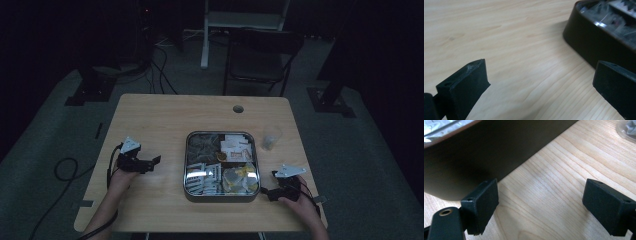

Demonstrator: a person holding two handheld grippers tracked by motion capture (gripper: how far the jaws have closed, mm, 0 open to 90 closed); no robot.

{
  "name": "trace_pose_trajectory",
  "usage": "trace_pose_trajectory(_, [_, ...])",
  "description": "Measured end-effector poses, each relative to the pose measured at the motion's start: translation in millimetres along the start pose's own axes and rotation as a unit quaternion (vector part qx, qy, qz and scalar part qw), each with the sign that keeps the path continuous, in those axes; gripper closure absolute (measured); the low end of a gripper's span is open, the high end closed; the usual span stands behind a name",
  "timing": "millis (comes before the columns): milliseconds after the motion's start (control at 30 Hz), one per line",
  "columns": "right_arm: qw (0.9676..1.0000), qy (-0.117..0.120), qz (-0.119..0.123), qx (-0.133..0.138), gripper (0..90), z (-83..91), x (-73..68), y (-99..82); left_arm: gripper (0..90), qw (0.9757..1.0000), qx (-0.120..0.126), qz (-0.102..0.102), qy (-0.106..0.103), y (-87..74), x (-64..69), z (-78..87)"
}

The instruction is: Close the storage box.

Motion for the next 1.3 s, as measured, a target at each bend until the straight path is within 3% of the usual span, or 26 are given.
trace_pose_trajectory(267, [1.0,0.0,0.0,0.0,13.1,0.0,0.0,0.0,0.4,0.9997,-0.016,0.012,0.016,-20.9,-12.8,9.5])
trace_pose_trajectory(733, [1.0,0.0,0.0,0.0,13.1,0.0,0.1,0.0,0.4,0.9977,-0.026,0.027,0.057,-43.9,-27.8,29.4])
trace_pose_trajectory(1033, [1.0,0.0,0.0,0.0,13.1,0.0,0.1,0.0,0.4,0.9903,-0.024,0.052,0.127,-60.4,-40.6,46.2])
trace_pose_trajectory(1133, [1.0,0.0,0.0,0.0,13.1,0.0,0.1,0.0,0.4,0.9875,-0.027,0.074,0.137,-65.5,-48.2,50.4])
trace_pose_trajectory(1167, [1.0,0.0,0.0,0.0,13.1,0.0,0.1,0.0,0.4,0.9875,-0.027,0.074,0.137,-65.5,-48.2,50.4])
trace_pose_trajectory(1200, [1.0,0.0,0.0,0.0,13.1,0.0,0.0,0.0,0.4,0.9857,-0.031,0.079,0.146,-69.8,-51.2,51.8])
trace_pose_trajectory(1300, [1.0,0.0,0.0,0.0,13.1,0.0,0.1,-0.1,0.5,0.9833,-0.039,0.078,0.16,-74.3,-53.9,54.0])
Point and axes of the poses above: each handheld gripper's, and its own axes: z roughly backward along the jaws, y roughly out of its top, x roughly to its right, the point moved 9 cm from there along -z, roughly forward along the jaws, and after that the axes turned 9 degrees about y, right-handed, at the moved point
